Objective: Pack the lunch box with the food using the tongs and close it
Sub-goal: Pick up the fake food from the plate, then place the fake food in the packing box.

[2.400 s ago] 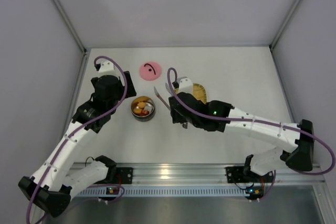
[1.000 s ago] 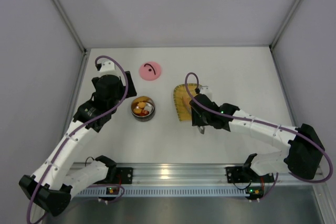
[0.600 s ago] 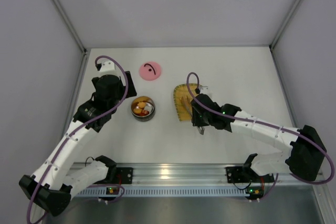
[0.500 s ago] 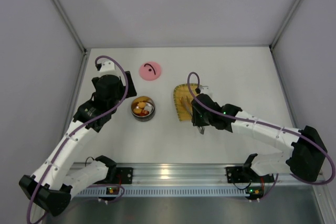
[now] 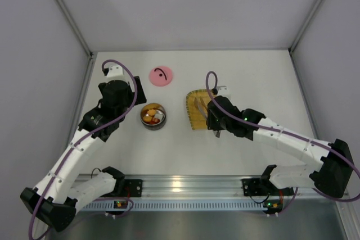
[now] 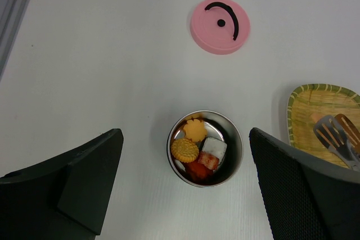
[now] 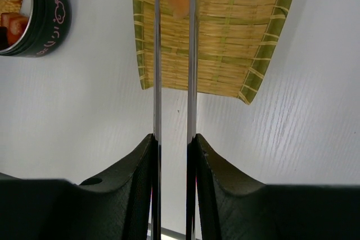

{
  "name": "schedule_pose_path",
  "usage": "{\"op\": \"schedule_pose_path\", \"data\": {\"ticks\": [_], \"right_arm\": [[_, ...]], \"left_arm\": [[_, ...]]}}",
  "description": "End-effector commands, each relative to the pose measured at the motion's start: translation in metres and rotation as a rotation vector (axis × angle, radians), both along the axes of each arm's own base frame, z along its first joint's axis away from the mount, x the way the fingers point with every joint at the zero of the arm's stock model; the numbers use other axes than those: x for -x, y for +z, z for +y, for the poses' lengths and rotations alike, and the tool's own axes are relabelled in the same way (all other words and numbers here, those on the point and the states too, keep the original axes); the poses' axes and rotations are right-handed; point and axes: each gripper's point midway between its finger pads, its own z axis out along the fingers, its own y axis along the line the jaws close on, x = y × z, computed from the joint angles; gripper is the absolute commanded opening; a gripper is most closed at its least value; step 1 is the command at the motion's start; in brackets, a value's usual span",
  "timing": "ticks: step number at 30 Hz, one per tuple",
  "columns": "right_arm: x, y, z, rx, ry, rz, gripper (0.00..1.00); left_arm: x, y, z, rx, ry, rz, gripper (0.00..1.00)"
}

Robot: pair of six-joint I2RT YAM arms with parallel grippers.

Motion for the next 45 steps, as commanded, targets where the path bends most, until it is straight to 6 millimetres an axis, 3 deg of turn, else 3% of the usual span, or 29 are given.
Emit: {"op": "schedule_pose_path", "data": {"ticks": [1, 10, 14, 17, 23, 26, 37, 45], "right_arm": [[-0.012, 0.037, -0.003, -0.038, -0.025, -0.083, 0.25], [-0.011, 0.064, 0.028, -0.107, 0.054, -0.101, 0.23], [-0.009, 0.079, 0.060, -0.125, 0.113, -0.116, 0.23], [0.002, 0.085, 0.092, -0.133, 0.186, -0.118, 0.23], [0.021, 0.081, 0.143, -0.129, 0.285, -0.104, 0.23], [0.025, 0.075, 0.156, -0.123, 0.306, -0.094, 0.23], [0.025, 0.056, 0.176, -0.094, 0.337, -0.066, 0.25], [0.021, 0.057, 0.178, -0.082, 0.335, -0.074, 0.31]], "left_arm": [[-0.004, 0.012, 0.003, 0.004, 0.020, -0.038, 0.99], [-0.004, 0.012, 0.003, 0.007, 0.018, -0.037, 0.99], [-0.004, 0.012, 0.003, 0.004, 0.018, -0.036, 0.99], [-0.004, 0.013, 0.003, 0.006, 0.020, -0.039, 0.99], [-0.004, 0.013, 0.004, 0.004, 0.023, -0.040, 0.99], [-0.004, 0.013, 0.004, 0.004, 0.023, -0.040, 0.99], [-0.004, 0.013, 0.005, 0.001, 0.025, -0.039, 0.99], [-0.004, 0.013, 0.004, 0.002, 0.023, -0.040, 0.99]]}}
